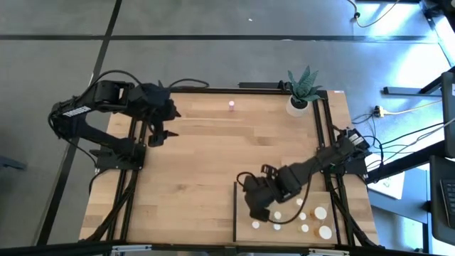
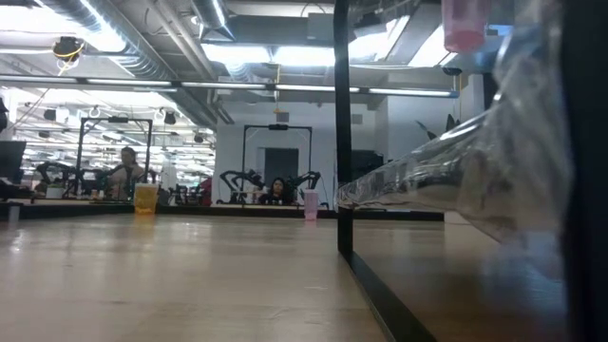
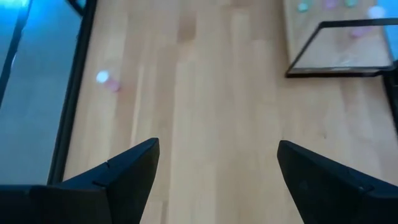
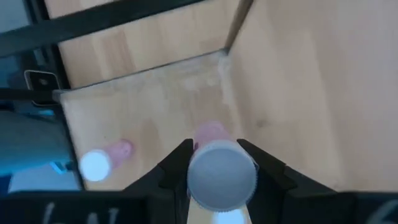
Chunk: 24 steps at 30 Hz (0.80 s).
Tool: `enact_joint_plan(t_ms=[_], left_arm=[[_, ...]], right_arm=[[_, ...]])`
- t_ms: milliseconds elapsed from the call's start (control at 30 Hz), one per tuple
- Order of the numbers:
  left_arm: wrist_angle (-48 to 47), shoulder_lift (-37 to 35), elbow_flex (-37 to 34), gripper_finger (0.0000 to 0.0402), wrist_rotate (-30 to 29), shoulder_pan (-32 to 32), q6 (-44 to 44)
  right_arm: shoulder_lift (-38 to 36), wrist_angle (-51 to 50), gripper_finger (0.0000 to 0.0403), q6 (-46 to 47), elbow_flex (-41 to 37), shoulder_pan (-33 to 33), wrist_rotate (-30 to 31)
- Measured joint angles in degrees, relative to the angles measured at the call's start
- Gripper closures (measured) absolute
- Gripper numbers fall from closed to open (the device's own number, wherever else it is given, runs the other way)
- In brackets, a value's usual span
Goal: Pick and place medicine bottles onto shelf by color
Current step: Put the left pink pill bottle on the shelf aligned with the other pink pill bottle
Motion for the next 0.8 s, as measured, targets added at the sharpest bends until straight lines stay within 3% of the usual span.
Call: enact_joint_plan(t_ms=[400, 800], left_arm=[[3.1, 0.0, 0.0, 0.0081, 0.0, -7.2, -1.6], [4.9, 0.0, 0.0, 0.0081, 0.0, -12.9, -1.6]], right_arm=[[0.0, 15.2, 0.0286, 9.0, -11.0, 5.2, 0.0], [0.0, 22.0, 0.0286, 9.1, -19.0, 6.0, -0.5]])
